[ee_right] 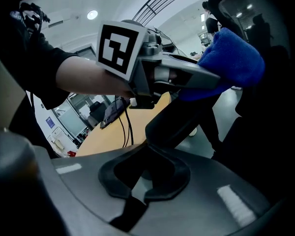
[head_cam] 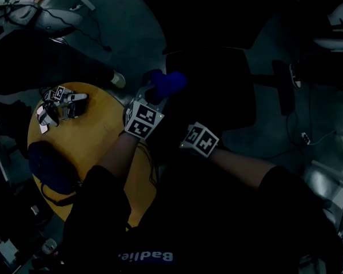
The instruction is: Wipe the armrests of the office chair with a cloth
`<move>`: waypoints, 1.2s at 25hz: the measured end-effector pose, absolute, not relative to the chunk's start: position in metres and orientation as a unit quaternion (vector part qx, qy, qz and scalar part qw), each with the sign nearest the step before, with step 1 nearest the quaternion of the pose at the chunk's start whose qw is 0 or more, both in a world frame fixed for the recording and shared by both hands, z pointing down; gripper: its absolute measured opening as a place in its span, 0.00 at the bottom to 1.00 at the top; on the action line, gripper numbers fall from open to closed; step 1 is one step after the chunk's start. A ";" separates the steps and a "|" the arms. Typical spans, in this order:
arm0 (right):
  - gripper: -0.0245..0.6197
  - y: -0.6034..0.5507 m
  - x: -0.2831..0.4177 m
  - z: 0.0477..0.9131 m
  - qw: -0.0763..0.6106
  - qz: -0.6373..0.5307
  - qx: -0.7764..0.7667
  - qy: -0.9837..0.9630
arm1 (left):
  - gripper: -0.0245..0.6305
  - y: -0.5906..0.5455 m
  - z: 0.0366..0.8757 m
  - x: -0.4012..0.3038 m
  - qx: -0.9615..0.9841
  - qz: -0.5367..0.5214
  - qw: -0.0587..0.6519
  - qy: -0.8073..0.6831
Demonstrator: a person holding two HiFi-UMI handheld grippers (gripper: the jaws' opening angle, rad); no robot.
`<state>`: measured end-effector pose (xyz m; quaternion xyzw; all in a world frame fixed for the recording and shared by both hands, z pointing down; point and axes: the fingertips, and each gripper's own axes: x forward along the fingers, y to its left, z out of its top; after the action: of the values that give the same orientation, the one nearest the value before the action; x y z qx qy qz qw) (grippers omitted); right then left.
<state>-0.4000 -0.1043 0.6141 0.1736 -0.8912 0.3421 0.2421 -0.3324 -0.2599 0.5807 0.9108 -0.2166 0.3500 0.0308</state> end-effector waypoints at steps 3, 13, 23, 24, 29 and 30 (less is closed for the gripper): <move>0.05 -0.104 -0.401 0.615 0.248 0.342 0.176 -0.889 | 0.23 -0.244 0.580 -0.336 0.912 0.345 0.041 -0.220; 0.05 -0.093 -0.391 0.620 0.292 0.338 0.175 -0.877 | 0.23 -0.189 0.577 -0.343 0.911 0.341 0.072 -0.220; 0.05 -0.085 -0.379 0.603 0.281 0.337 0.174 -0.882 | 0.23 -0.136 0.571 -0.349 0.909 0.331 0.094 -0.235; 0.05 -0.084 -0.377 0.600 0.281 0.335 0.175 -0.882 | 0.23 -0.132 0.569 -0.349 0.910 0.323 0.098 -0.239; 0.05 -0.085 -0.344 0.592 0.269 0.342 0.204 -0.877 | 0.23 -0.139 0.534 -0.364 0.910 0.246 0.127 -0.308; 0.05 -0.087 -0.333 0.589 0.264 0.344 0.215 -0.875 | 0.23 -0.143 0.525 -0.368 0.907 0.229 0.132 -0.327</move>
<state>-0.3333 -0.0865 0.5893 0.2151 -0.8748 0.3442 0.2645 -0.3681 -0.1431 0.5248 0.9074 -0.3267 0.2290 0.1323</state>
